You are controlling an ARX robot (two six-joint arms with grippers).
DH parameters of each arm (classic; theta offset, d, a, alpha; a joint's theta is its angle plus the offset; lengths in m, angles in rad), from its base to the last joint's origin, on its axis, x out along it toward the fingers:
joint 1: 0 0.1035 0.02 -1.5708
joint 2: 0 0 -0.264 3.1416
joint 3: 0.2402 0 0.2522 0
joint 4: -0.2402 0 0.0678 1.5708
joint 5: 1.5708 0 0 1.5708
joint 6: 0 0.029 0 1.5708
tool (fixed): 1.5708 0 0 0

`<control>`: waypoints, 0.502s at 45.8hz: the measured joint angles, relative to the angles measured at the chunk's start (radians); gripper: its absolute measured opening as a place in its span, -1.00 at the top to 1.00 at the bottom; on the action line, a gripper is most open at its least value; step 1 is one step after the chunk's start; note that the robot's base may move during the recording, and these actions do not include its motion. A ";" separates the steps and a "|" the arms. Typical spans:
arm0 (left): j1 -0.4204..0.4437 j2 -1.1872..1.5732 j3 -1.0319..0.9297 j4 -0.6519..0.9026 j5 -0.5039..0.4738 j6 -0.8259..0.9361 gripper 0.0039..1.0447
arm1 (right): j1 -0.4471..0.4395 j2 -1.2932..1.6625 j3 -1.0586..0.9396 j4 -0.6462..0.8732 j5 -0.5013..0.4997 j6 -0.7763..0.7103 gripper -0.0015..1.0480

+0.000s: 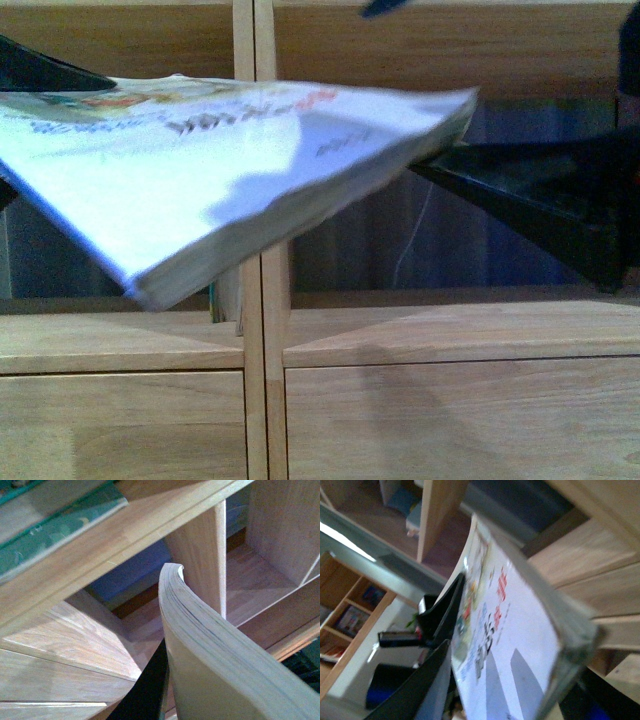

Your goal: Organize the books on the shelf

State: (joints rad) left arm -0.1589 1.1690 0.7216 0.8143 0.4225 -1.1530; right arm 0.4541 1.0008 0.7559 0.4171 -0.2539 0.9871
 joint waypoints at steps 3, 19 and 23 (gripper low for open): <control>0.045 -0.011 0.031 -0.080 0.015 0.074 0.69 | -0.093 0.007 0.004 0.002 0.062 -0.066 -0.50; 0.294 0.003 0.298 -0.489 -0.141 0.773 0.69 | -0.401 0.075 -0.021 -0.018 0.224 -0.380 -0.86; 0.334 0.042 0.347 -0.475 -0.189 0.938 0.69 | -0.399 0.072 -0.021 -0.034 0.248 -0.443 -0.81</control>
State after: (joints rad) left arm 0.1753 1.2106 1.0683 0.3393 0.2333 -0.2146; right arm 0.0551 1.0729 0.7349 0.3828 -0.0059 0.5446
